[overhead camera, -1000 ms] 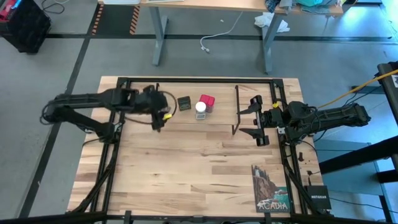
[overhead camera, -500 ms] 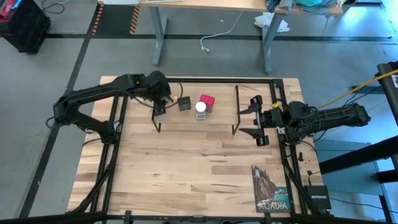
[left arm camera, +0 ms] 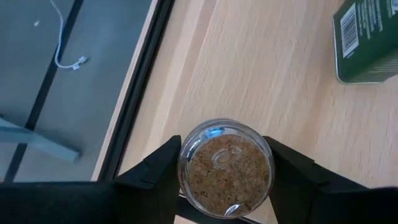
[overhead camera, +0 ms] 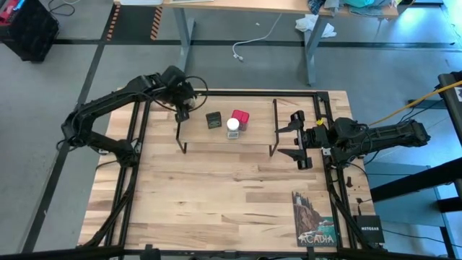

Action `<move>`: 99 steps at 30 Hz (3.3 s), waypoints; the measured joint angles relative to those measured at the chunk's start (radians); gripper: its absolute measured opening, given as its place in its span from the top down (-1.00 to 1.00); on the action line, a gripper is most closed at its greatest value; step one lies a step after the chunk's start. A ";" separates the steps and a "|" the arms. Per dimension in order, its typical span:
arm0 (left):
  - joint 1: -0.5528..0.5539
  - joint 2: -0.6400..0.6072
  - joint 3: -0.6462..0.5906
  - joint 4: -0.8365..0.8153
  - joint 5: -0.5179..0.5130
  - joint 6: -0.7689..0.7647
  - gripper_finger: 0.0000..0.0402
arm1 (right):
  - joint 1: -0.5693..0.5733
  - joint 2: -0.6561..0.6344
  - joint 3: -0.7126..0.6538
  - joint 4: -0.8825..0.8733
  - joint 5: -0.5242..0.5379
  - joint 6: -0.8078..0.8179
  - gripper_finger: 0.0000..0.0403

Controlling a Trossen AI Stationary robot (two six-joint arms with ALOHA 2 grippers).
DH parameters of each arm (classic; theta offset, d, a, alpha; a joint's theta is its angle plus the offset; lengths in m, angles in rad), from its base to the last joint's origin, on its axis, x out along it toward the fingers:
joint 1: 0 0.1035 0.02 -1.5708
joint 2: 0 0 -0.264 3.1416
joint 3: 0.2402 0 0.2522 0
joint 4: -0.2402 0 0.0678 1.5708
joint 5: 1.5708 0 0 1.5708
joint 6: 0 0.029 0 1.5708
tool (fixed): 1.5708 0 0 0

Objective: Shelf spices
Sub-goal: Put the transparent seasoning bottle on the shelf, then adjust the seasoning bottle and cans on the shelf

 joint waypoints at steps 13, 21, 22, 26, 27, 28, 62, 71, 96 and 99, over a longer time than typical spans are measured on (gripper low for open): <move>0.051 0.089 0.004 0.010 0.062 0.095 0.13 | 0.000 0.000 0.000 0.001 0.025 -0.022 -0.38; 0.047 0.092 0.000 0.070 0.054 0.058 0.13 | 0.000 0.000 0.000 -0.020 0.025 -0.021 -0.38; 0.046 0.088 0.000 0.068 0.053 0.046 0.13 | 0.000 0.000 0.000 -0.023 0.025 -0.021 -0.38; 0.040 0.086 0.020 0.074 0.053 -0.003 -0.09 | 0.000 0.000 0.000 -0.024 0.025 -0.021 -0.38; 0.035 0.085 0.022 0.066 0.053 -0.011 -0.22 | 0.000 0.000 0.000 -0.024 0.025 -0.021 -0.38; 0.032 0.085 0.022 0.063 0.053 -0.020 -0.32 | 0.000 0.000 0.000 -0.024 0.025 -0.021 -0.38; -0.141 -0.083 0.025 0.134 -0.083 -0.163 -0.64 | 0.000 0.000 0.000 -0.053 0.026 -0.018 -0.38; -0.423 -0.302 -0.018 0.263 -0.093 -0.280 -0.41 | 0.000 0.000 0.000 -0.066 0.082 -0.018 -0.28; -0.718 -0.382 -0.352 0.619 -0.476 -0.507 0.99 | 0.000 0.454 0.253 -0.144 0.281 -0.012 0.98; -0.733 -0.382 -0.352 0.616 -0.516 -0.499 0.99 | 0.000 0.546 0.316 -0.157 0.290 0.011 0.99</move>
